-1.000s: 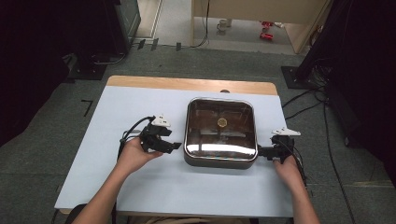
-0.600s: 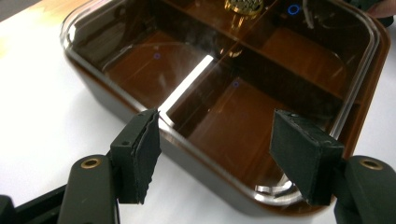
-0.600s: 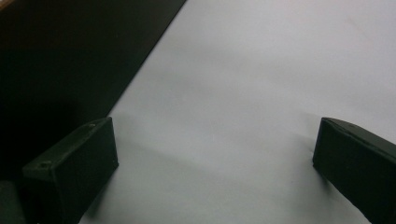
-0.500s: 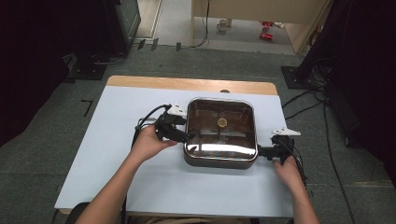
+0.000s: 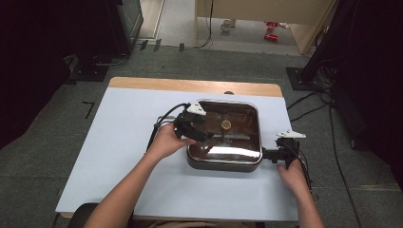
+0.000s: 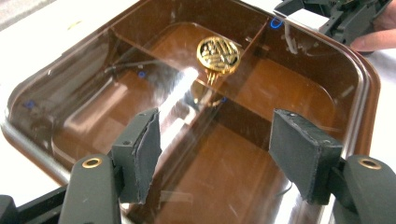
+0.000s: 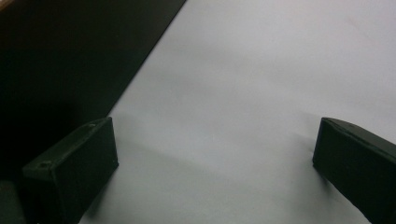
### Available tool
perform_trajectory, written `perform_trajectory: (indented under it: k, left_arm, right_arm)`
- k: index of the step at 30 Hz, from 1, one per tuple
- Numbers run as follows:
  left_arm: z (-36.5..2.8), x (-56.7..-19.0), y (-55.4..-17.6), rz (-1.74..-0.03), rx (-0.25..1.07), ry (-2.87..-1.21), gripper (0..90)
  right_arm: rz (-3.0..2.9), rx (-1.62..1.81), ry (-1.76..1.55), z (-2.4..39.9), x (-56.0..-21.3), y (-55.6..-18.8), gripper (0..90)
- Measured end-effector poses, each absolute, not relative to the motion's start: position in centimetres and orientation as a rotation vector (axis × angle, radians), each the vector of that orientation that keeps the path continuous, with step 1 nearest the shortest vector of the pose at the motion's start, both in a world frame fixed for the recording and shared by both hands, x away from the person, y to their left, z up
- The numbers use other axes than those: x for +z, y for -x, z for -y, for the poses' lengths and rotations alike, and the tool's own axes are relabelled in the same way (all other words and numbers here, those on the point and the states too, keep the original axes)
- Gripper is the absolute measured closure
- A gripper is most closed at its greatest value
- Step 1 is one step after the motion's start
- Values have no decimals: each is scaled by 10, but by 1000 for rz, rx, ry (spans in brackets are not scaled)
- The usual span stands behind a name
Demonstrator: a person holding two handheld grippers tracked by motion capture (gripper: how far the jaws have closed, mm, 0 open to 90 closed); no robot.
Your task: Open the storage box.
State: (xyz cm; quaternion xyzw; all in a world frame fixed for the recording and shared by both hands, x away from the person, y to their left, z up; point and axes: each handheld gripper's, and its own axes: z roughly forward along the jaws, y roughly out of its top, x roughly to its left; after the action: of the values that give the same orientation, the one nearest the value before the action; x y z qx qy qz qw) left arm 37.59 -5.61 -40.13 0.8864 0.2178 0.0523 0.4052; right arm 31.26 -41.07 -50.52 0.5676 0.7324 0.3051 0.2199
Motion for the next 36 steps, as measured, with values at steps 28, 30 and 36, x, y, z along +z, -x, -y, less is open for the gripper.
perform_trajectory:
  k: [28,30,36]
  left_arm:
    - [120,-430,-401,-455,150,-2229,579]
    - [118,-430,-402,-466,128,-2222,582]
    - [119,-420,-398,-478,135,-2245,588]
  right_arm:
    - [-2024,845,-1572,411,-505,-312,0]
    - [-2025,845,-1570,411,-505,-312,0]
    - [-2024,845,-1572,411,-505,-313,0]
